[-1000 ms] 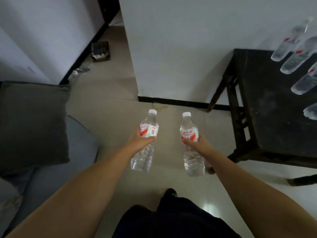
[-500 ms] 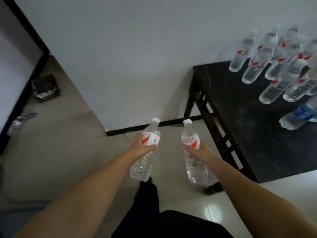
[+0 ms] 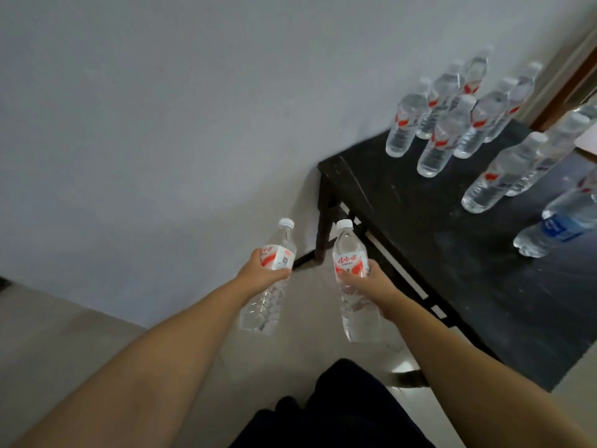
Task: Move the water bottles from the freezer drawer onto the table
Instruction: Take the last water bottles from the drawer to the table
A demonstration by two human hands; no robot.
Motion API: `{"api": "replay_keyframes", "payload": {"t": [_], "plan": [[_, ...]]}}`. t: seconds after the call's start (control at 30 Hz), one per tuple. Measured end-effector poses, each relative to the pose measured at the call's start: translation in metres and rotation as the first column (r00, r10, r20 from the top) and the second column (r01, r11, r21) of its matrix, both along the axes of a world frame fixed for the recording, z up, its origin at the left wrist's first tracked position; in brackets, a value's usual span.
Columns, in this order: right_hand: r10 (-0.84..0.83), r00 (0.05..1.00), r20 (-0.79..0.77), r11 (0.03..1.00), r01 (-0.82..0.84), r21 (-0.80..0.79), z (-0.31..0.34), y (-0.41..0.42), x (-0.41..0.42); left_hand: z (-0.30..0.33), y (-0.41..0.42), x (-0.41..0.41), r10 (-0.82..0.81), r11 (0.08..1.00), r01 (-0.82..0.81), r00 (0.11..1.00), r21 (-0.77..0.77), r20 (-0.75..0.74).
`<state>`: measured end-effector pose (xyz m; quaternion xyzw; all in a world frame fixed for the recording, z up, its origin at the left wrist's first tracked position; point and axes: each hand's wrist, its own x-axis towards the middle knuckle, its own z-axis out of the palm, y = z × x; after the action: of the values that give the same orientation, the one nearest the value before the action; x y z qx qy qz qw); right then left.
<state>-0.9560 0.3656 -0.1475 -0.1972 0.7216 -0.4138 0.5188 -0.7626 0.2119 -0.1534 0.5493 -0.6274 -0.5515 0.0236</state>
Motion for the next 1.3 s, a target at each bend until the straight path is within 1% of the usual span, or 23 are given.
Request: {"api": "replay_keyframes", "payload": {"t": [0.13,0.2,0.3,0.47,0.6,0.67,0.77,0.87,1.0,1.1,1.17,1.3], "plan": [[-0.091,0.996,0.017,0.996,0.091,0.018,-0.009,-0.027,-0.038,-0.007,-0.034,-0.049,-0.121,0.992,0.120,0.992,0.034,0.025],[-0.133,0.991,-0.022,0.991,0.133,0.006,-0.011,-0.045,-0.063,-0.008,-0.054,-0.080,-0.175,0.984,0.174,0.984,0.028,0.020],[-0.162,0.984,-0.069,0.986,0.164,0.028,-0.012,-0.067,-0.104,-0.003,-0.081,-0.126,-0.206,0.978,0.206,0.979,0.027,0.003],[-0.268,0.954,-0.135,0.963,0.270,0.000,0.011,-0.107,-0.172,0.012,-0.130,-0.210,-0.235,0.972,0.232,0.969,-0.047,-0.077],[-0.378,0.909,-0.178,0.926,0.371,-0.071,0.024,-0.127,-0.205,0.026,-0.157,-0.265,-0.273,0.958,0.260,0.956,-0.118,-0.109],[-0.449,0.874,-0.185,0.893,0.432,-0.128,0.030,-0.138,-0.219,0.036,-0.171,-0.297,-0.332,0.940,0.313,0.931,-0.137,-0.152],[-0.572,0.793,-0.210,0.818,0.533,-0.215,0.031,-0.152,-0.225,0.045,-0.186,-0.333,-0.394,0.915,0.360,0.894,-0.184,-0.211],[-0.656,0.725,-0.208,0.750,0.595,-0.290,0.025,-0.161,-0.222,0.044,-0.198,-0.354,-0.401,0.912,0.356,0.880,-0.206,-0.255],[-0.774,0.614,-0.155,0.629,0.718,-0.298,0.006,-0.171,-0.219,0.036,-0.210,-0.373,-0.465,0.883,0.415,0.839,-0.218,-0.284],[-0.793,0.589,-0.158,0.609,0.750,-0.259,-0.013,-0.168,-0.207,0.025,-0.214,-0.370,-0.500,0.863,0.438,0.814,-0.252,-0.297],[-0.798,0.576,-0.173,0.602,0.758,-0.252,-0.022,-0.169,-0.204,0.020,-0.220,-0.368,-0.509,0.858,0.450,0.805,-0.247,-0.303],[-0.793,0.575,-0.201,0.609,0.748,-0.263,-0.023,-0.174,-0.209,0.018,-0.223,-0.366,-0.560,0.826,0.491,0.774,-0.278,-0.296]]}}
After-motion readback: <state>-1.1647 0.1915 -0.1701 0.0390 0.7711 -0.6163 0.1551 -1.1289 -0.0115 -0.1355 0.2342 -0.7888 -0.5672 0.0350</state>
